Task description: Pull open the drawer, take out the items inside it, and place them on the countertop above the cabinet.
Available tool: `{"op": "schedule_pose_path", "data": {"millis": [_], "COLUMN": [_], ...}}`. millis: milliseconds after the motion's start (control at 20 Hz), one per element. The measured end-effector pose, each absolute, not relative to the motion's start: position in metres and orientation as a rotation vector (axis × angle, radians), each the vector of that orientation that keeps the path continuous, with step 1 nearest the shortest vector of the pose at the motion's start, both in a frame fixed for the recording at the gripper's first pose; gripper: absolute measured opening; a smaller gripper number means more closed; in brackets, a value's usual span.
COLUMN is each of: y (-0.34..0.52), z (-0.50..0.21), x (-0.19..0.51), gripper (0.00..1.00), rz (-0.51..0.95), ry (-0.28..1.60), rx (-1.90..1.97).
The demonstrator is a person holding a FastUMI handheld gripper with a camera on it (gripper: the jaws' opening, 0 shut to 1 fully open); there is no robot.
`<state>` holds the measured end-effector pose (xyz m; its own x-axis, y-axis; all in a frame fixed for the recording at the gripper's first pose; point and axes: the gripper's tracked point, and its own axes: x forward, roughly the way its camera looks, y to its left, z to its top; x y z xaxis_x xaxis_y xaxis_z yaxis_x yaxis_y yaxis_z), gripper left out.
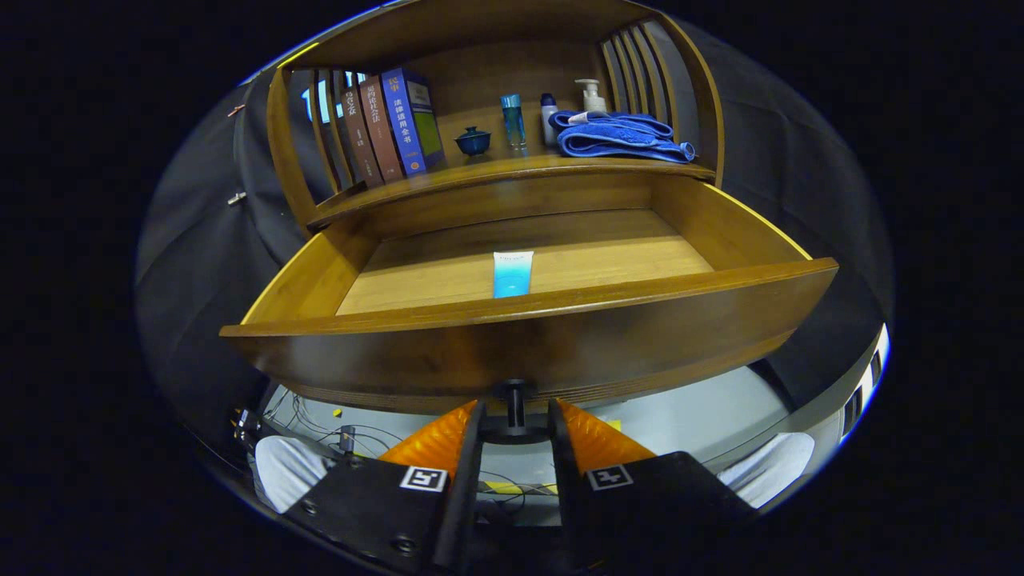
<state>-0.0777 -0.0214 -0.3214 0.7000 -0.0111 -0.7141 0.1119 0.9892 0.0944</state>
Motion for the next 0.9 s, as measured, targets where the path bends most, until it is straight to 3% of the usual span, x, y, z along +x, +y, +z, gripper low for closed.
{"op": "schedule_pose_path", "data": {"millis": [200, 600, 900], "y": [-0.024, -0.003, -0.005], "z": [-0.283, -0.203, -0.251], "x": [-0.087, -0.017, 0.056], "gripper": [0.93, 0.99, 1.0], "rz": [-0.095, -0.009, -0.014], "ry": [0.732, 0.655, 0.858], "rx": [0.207, 0.151, 0.119]}}
